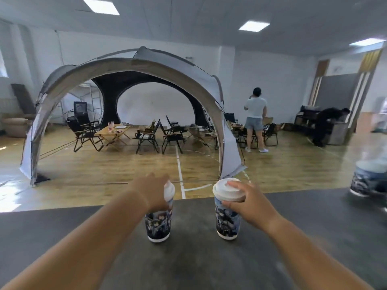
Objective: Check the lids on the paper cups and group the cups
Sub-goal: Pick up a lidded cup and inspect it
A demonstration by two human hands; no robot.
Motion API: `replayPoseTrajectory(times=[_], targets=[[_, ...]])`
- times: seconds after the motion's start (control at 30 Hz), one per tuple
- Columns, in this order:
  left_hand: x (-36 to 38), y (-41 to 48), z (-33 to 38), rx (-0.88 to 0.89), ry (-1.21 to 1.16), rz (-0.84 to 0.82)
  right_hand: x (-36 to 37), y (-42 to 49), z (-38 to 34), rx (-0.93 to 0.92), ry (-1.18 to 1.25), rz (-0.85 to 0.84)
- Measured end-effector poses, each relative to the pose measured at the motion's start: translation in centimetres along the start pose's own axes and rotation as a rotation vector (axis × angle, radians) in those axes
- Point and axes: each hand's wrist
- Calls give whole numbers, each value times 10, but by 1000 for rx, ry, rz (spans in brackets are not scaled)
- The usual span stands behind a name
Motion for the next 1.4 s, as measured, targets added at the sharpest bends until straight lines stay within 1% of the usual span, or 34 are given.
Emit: replayPoseTrajectory(times=[0.1,0.23,0.3,0.33,0.37,0.4,0.43,0.47,0.5,0.53,0.57,0.67,0.73,0.77,0.87,0.93,0.97,1.1,1.2,1.27,1.4], targets=[[5,1,1,-1,-8,32,3,-6,7,10,0,7],[8,-3,4,-5,47,37,4,-7,9,50,31,37],[10,-6,8,-38,84,40,7,-6,11,55,51,67],[10,-8,10,-46,108,61,8,-6,12,47,58,76],[11,-9,15,-15,110,119,10,-5,13,40,66,85],[12,-10,21,59,65,205,11,-5,15,34,76,92],[15,-10,31,162,-46,287,12,-5,17,30,89,92],[17,-11,43,280,-215,347,14,-5,19,26,98,92],[22,-11,58,382,-397,369,15,-5,21,24,117,91],[29,-9,74,463,-577,352,16,-5,23,21,146,87],[39,-5,89,519,-757,294,16,-6,24,15,181,73],[66,16,122,601,-1294,163,13,-13,26,-24,368,-18],[75,26,135,634,-1500,134,10,-19,24,-15,554,-46],[79,29,139,651,-1554,133,8,-20,24,-2,629,-15],[86,34,144,673,-1605,141,1,-5,30,56,755,187],[87,39,144,656,-1640,140,-3,11,29,117,833,248],[88,42,144,655,-1643,144,-4,20,27,162,873,238],[88,47,144,687,-1598,156,-9,45,25,325,1039,90],[88,49,144,691,-1602,160,-9,50,24,369,1117,23],[90,51,145,692,-1599,174,-8,50,25,366,1117,26],[92,52,146,708,-1591,193,-5,43,29,296,1079,151]])
Point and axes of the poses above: each hand's wrist, its own y-axis towards the middle knuckle, its own x-axis out of the palm, z = x × y, and after that the axes turned 11 degrees about -z, right-handed
